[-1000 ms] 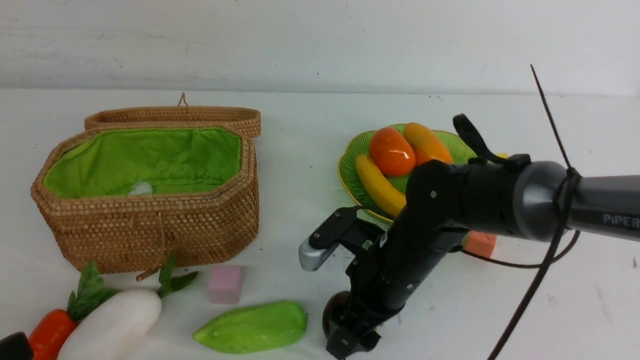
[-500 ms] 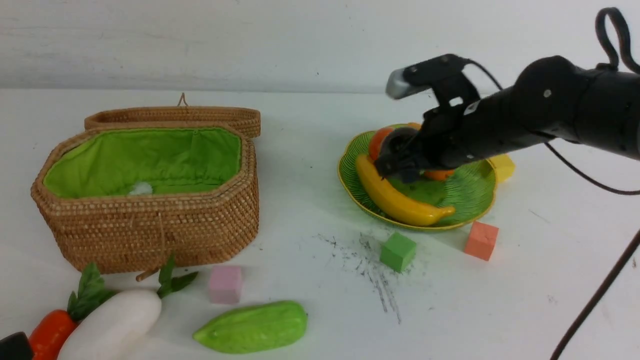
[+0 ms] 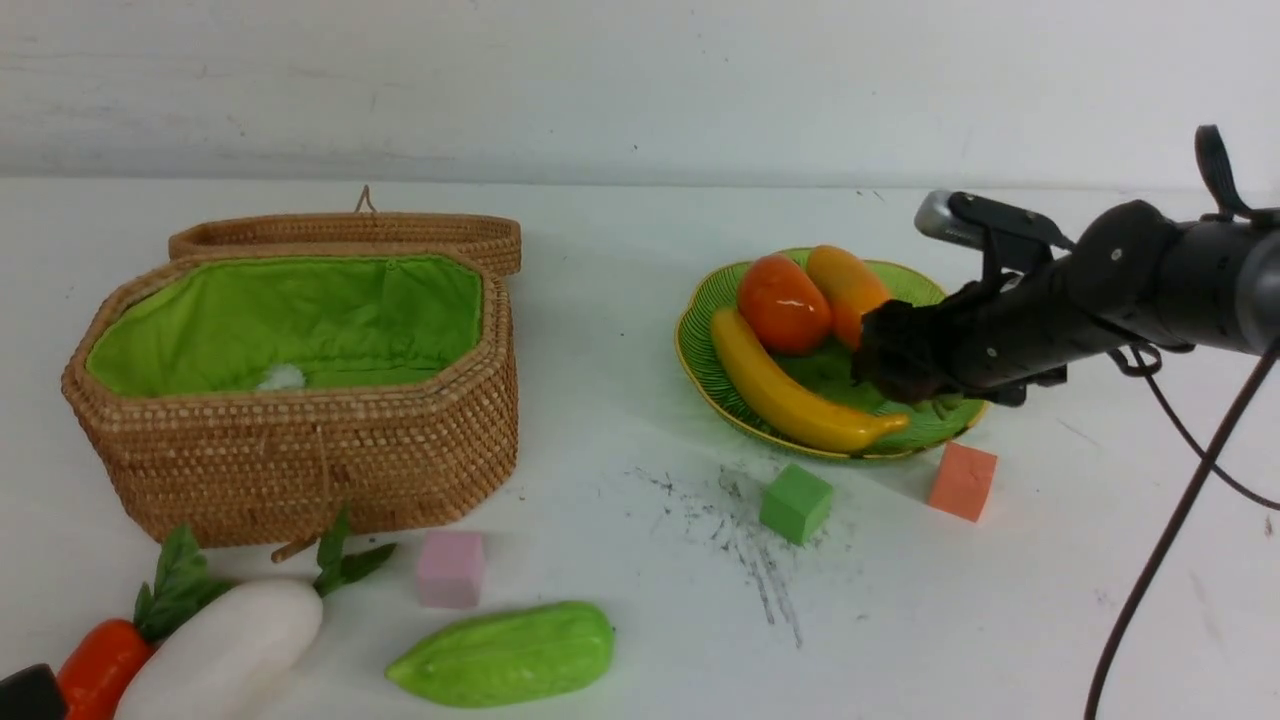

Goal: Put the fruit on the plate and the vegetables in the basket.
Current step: Use the right arm to grab a mangosteen and put it into the right plate, then take a daikon with your left arm and place it on the basket on the left.

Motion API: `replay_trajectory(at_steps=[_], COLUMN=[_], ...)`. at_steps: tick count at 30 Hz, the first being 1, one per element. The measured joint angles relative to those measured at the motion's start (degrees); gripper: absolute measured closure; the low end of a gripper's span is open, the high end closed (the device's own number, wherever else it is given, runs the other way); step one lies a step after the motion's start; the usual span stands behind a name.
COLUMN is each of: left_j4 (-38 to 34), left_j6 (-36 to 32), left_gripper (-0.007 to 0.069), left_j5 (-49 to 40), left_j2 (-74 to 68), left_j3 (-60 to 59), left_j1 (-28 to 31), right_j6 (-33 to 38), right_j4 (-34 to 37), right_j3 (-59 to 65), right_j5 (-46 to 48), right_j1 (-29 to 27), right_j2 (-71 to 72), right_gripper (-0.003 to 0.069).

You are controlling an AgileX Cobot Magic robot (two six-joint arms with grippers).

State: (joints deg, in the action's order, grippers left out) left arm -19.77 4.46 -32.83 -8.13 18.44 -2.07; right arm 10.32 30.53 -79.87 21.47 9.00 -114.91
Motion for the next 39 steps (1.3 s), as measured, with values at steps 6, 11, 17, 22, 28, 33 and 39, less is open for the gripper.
replay_trajectory(at_steps=[6, 11, 17, 22, 28, 33, 39], left_j4=[0.0, 0.0, 0.0, 0.0, 0.0, 0.93, 1.12], left_j6=[0.0, 0.0, 0.0, 0.0, 0.0, 0.0, 0.0], left_gripper=[0.0386, 0.0386, 0.0386, 0.0386, 0.0386, 0.0386, 0.0386], left_j5=[0.0, 0.0, 0.0, 0.0, 0.0, 0.0, 0.0], left_j2=[0.0, 0.0, 0.0, 0.0, 0.0, 0.0, 0.0], left_j3=[0.0, 0.0, 0.0, 0.0, 0.0, 0.0, 0.0], left_j1=[0.0, 0.0, 0.0, 0.0, 0.0, 0.0, -1.3], right_j6=[-1.53, -1.53, -1.51, 0.45, 8.12, 14.73, 18.84], right_j4=[0.0, 0.0, 0.0, -1.88, -1.93, 6.46, 13.57], right_j3=[0.0, 0.0, 0.0, 0.0, 0.0, 5.28, 20.68], right_j5=[1.94, 3.7, 6.45, 13.12, 25.55, 37.21, 35.7], right_j1=[0.0, 0.0, 0.0, 0.0, 0.0, 0.0, 0.0], right_j2=[0.0, 1.03, 6.17, 13.47, 25.09, 37.28, 48.53], right_gripper=[-0.0017, -0.0003, 0.0078, 0.0146, 0.0274, 0.0477, 0.0634])
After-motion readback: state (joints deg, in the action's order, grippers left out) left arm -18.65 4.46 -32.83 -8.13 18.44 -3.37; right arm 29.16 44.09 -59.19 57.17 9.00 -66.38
